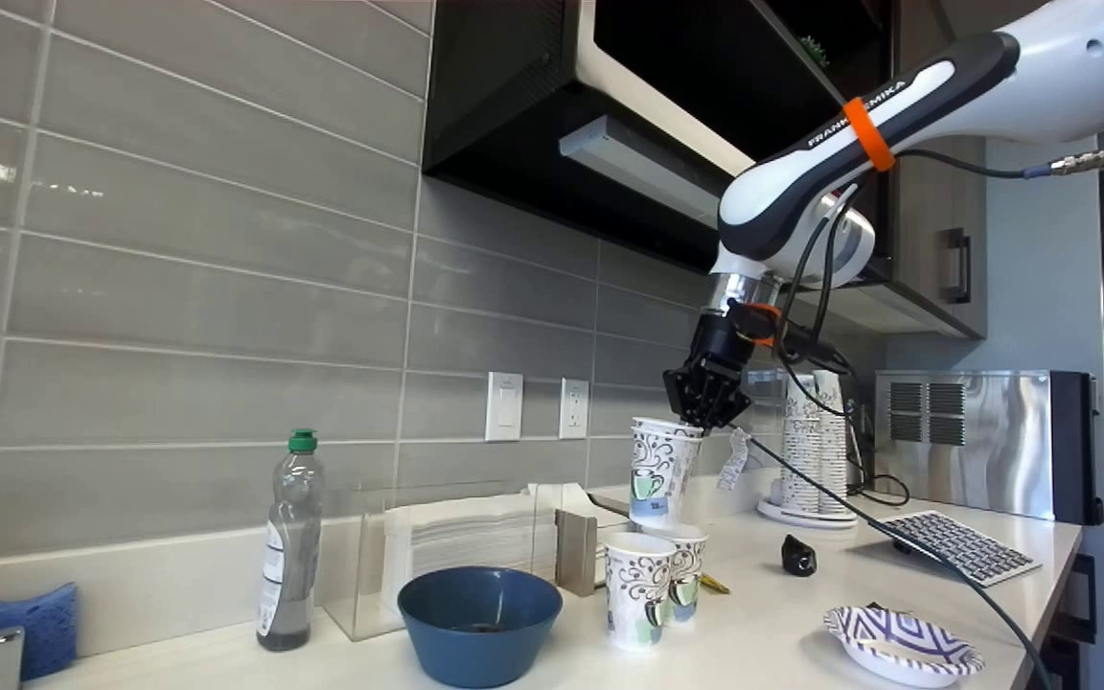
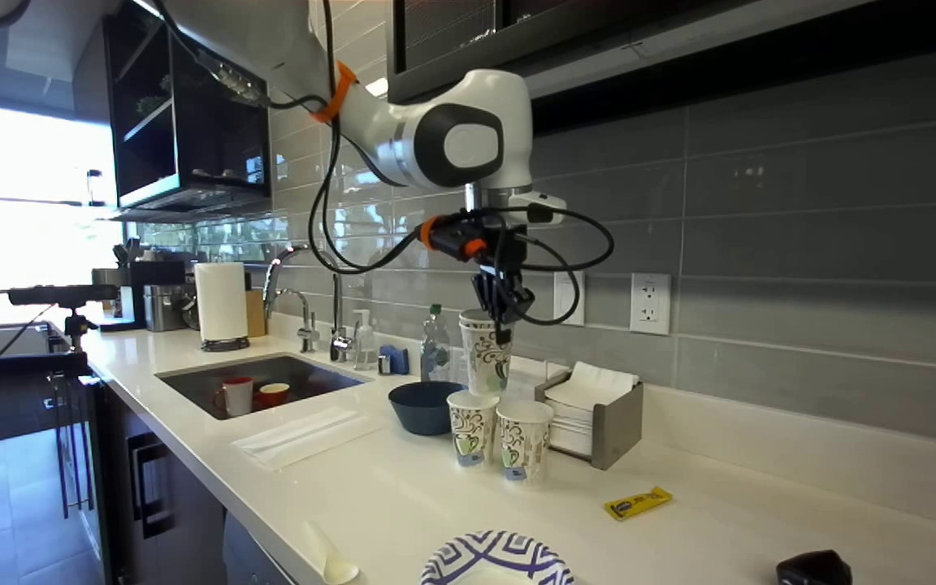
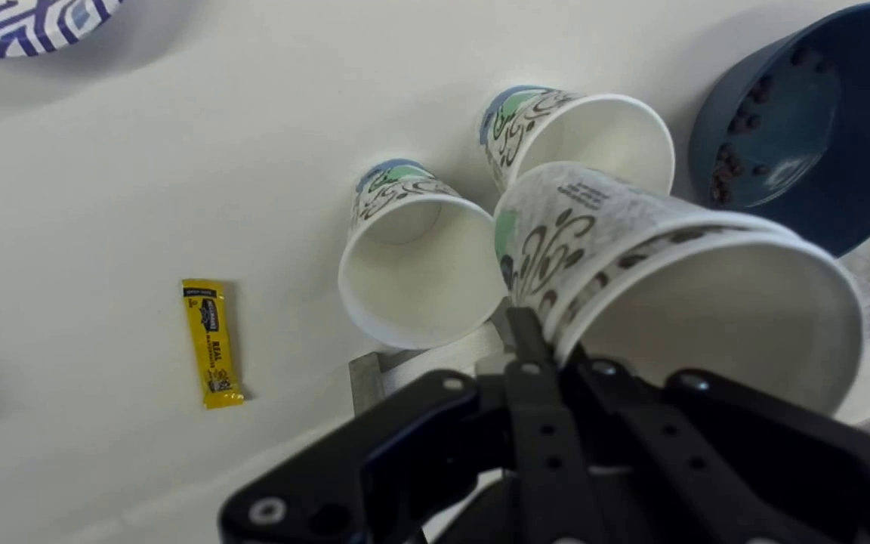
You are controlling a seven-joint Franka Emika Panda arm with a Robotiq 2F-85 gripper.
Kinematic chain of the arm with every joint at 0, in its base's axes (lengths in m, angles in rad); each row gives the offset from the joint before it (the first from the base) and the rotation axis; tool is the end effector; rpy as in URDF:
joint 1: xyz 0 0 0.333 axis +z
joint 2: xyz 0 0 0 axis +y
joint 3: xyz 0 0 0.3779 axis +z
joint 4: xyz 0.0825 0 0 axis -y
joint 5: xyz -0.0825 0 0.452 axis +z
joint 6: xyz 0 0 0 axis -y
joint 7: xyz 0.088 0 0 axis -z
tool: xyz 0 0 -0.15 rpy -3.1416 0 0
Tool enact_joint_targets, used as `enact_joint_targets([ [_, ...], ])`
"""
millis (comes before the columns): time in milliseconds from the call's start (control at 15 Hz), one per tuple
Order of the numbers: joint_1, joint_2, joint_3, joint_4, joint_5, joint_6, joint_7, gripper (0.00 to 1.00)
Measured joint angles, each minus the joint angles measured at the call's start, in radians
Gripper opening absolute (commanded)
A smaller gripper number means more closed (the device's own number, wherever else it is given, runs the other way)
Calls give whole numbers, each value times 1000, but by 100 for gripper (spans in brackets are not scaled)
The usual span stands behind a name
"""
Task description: Put the front left cup on the two back cups, then put the front cup in the cup on the top
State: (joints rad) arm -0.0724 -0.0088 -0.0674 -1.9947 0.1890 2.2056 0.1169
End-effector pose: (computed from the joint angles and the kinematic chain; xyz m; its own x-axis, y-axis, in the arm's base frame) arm 0.6406 -0.0772 0.4787 0.9155 -0.3564 0.1866 -0.3209 -0.9267 -0.1956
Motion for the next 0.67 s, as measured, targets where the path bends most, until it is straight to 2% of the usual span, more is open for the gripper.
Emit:
enact_joint_targets([
  [667,35,40,28,41,-1,-16,-10,1],
])
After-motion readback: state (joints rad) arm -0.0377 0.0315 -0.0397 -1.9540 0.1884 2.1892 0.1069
